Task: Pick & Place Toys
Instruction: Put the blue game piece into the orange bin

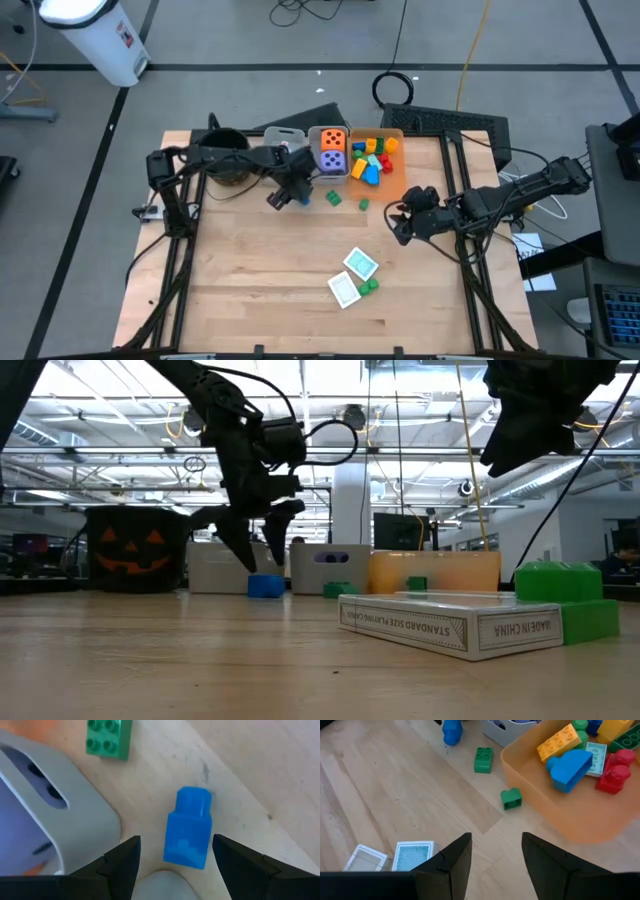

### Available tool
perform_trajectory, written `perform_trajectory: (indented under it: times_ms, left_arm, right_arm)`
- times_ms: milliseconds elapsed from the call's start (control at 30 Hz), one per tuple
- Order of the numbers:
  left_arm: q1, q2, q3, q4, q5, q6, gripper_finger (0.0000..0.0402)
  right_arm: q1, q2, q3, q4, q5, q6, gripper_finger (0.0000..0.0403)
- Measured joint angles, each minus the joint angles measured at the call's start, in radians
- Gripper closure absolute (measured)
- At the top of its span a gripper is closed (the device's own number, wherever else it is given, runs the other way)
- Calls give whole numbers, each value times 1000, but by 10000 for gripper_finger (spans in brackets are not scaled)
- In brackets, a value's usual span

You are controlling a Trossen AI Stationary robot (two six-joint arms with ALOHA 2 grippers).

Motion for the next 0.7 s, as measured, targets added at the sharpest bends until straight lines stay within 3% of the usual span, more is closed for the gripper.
perform_trajectory:
  times_ms: [233,700]
  left_arm:
    - [14,0,0,-34,70,13,147]
    - [20,66,1,-11,54,16,147]
  right_arm:
    - [0,0,0,-27,2,-16,239]
    - [0,0,0,-40,3,-8,239]
